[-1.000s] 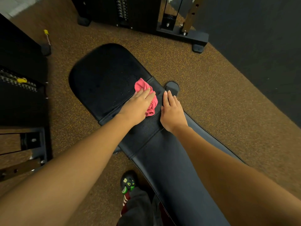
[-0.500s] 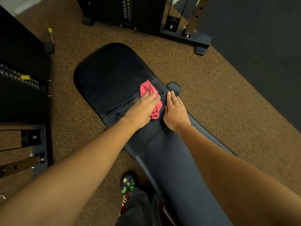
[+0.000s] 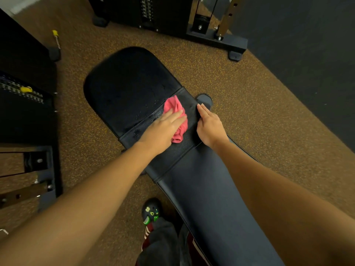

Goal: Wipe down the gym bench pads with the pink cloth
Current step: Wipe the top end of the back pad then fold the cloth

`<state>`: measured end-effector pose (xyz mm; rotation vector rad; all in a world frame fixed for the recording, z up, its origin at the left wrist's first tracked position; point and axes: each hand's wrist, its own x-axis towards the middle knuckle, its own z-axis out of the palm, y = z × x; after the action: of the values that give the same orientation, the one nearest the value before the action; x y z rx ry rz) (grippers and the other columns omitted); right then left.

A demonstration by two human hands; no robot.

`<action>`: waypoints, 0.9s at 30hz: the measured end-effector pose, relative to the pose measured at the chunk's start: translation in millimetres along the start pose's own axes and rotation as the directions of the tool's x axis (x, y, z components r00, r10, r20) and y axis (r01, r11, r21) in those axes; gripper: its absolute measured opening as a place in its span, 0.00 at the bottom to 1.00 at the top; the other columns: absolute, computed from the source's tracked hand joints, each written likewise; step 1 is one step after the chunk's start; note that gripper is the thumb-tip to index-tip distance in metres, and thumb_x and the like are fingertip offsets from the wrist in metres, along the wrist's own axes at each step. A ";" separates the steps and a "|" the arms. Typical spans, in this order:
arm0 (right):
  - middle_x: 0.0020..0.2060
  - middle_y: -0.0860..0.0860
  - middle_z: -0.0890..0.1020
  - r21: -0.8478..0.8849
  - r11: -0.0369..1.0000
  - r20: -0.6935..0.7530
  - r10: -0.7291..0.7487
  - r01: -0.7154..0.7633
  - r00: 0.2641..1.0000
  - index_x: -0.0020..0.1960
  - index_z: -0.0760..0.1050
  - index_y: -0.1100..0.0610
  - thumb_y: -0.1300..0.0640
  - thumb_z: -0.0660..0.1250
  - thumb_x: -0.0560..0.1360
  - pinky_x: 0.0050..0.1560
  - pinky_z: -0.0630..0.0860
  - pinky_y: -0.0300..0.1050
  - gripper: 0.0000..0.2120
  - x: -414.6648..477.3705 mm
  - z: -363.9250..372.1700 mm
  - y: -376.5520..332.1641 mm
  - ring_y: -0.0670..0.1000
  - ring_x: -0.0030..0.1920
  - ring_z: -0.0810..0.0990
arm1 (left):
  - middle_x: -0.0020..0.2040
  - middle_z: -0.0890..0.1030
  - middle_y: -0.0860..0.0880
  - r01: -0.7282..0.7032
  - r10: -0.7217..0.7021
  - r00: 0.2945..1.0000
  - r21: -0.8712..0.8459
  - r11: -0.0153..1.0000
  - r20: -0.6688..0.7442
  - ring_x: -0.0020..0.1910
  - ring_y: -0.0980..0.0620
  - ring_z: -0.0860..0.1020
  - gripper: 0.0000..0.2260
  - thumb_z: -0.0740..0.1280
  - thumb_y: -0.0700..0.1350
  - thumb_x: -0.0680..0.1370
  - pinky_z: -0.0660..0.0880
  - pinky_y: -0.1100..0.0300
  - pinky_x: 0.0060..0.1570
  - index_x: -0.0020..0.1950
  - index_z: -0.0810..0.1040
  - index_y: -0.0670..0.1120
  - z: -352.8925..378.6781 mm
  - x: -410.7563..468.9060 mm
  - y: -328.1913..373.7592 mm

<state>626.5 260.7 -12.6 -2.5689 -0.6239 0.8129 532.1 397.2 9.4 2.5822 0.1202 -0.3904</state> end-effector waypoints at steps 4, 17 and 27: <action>0.76 0.52 0.54 0.001 1.000 0.000 0.024 -0.024 1.000 0.77 0.53 0.56 0.59 0.50 0.81 0.75 0.49 0.46 0.24 -3.7 1.9 -3.8 0.54 0.75 0.53 | 0.78 0.51 0.45 0.148 -0.147 0.989 0.071 0.986 -0.013 0.76 0.45 0.50 0.32 0.61 0.30 0.74 0.49 0.52 0.74 0.76 0.54 0.44 -18.7 4.6 -23.4; 0.77 0.52 0.52 0.031 0.999 0.015 0.040 -0.040 0.999 0.77 0.51 0.57 0.57 0.50 0.82 0.75 0.45 0.43 0.25 -5.2 3.1 -5.8 0.53 0.76 0.50 | 0.77 0.53 0.49 0.155 -0.155 0.988 -0.014 0.988 0.005 0.77 0.48 0.50 0.36 0.60 0.25 0.71 0.55 0.51 0.74 0.76 0.56 0.46 -6.4 -66.3 -49.3; 0.76 0.54 0.56 0.079 0.995 0.017 0.060 -0.062 0.998 0.76 0.55 0.58 0.57 0.51 0.81 0.76 0.47 0.46 0.24 -0.8 1.4 -6.0 0.53 0.76 0.52 | 0.77 0.53 0.46 0.038 -0.043 0.998 -0.146 0.989 -0.034 0.76 0.45 0.50 0.31 0.61 0.29 0.73 0.53 0.56 0.73 0.75 0.58 0.42 23.4 -25.9 26.9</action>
<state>623.3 265.5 -10.5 -2.5227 -0.5091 0.8596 505.8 361.9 11.0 2.4468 0.2072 -0.3361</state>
